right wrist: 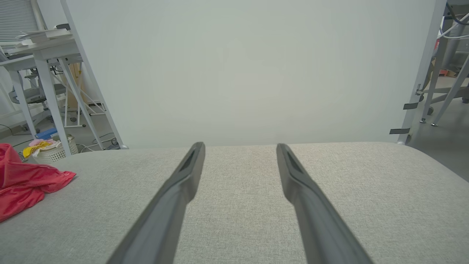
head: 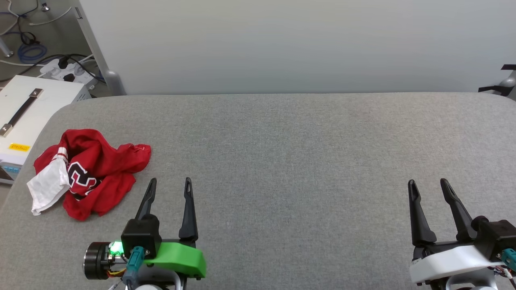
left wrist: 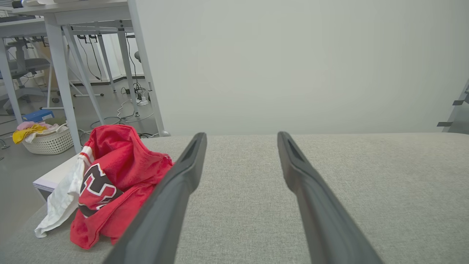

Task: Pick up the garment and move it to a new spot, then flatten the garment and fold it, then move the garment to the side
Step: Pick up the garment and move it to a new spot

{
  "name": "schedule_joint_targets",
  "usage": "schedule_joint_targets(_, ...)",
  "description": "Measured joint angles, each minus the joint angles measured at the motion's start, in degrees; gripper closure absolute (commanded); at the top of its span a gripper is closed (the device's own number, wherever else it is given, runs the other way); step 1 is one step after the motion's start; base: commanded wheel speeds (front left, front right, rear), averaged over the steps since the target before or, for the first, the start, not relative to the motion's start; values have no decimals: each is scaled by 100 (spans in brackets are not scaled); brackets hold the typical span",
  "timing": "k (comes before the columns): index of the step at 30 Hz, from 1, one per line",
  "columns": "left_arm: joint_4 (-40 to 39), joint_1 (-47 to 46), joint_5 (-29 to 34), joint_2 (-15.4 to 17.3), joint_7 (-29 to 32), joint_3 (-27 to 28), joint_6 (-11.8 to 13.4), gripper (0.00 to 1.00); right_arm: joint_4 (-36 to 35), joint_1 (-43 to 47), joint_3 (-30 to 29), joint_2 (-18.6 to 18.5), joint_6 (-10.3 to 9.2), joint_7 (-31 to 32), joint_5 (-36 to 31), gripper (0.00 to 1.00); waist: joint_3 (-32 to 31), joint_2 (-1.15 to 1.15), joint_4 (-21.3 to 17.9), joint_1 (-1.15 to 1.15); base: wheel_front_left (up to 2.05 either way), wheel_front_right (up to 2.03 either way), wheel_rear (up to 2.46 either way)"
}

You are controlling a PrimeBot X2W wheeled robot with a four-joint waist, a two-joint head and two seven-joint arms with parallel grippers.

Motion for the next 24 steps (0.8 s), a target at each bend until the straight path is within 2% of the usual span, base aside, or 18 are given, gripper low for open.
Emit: schedule_joint_targets(24,100,68,-143,-9,-297,-193,29,0,-59,143,7,0,0,-292,143,0,-18,0,33,0,0,0,0)
